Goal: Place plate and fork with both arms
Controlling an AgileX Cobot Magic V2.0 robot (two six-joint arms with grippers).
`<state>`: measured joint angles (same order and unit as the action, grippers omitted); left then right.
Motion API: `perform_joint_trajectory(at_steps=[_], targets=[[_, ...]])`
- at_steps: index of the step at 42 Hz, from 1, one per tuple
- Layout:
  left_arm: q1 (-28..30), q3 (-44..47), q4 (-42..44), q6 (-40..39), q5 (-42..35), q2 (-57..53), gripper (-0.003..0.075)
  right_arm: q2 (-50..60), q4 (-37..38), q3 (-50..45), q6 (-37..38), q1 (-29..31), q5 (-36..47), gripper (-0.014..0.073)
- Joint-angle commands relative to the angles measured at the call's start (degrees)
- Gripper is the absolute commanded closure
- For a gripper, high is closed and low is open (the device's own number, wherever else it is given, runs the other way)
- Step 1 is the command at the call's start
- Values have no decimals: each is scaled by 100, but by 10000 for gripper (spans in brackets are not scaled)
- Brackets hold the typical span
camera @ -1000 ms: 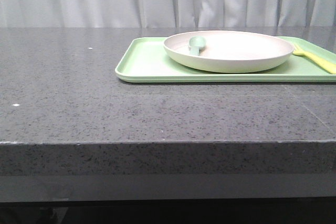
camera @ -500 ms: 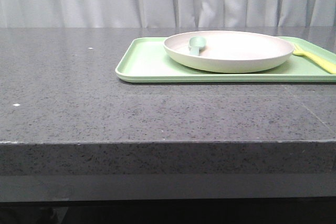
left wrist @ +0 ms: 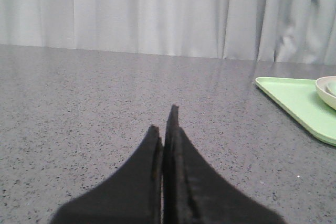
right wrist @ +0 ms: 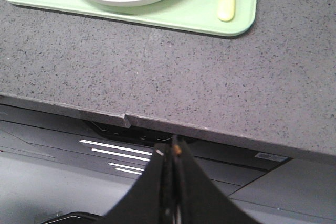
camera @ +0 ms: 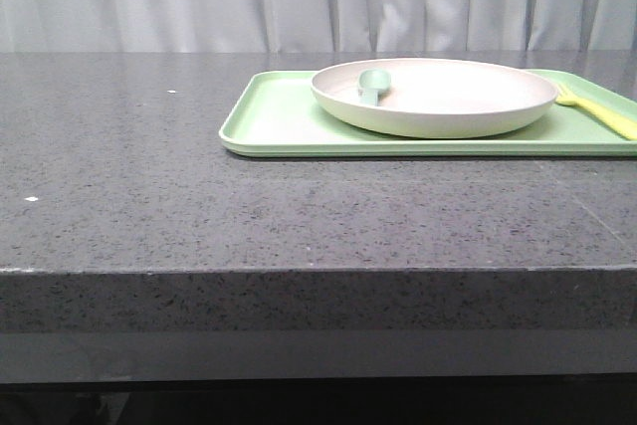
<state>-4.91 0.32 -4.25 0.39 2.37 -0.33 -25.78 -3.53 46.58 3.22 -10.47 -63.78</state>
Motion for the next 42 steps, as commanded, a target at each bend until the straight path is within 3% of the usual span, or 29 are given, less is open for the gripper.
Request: perform_joint_trajectory(at_steps=[1, 22, 27, 42], targets=[[8, 13, -4, -71, -476, -126, 738, -42, -7, 143, -8, 8, 374, 655], [8, 13, -4, -71, -476, -126, 738, 46, 176, 9, -81, 79, 525, 655], [8, 13, -4, -71, -476, -126, 738, 378, 277, -701, -104, 375, 1447, 655], [8, 13, -4, -71, -476, -126, 738, 2095, 277, -3820, -109, 968, 5304, 655]])
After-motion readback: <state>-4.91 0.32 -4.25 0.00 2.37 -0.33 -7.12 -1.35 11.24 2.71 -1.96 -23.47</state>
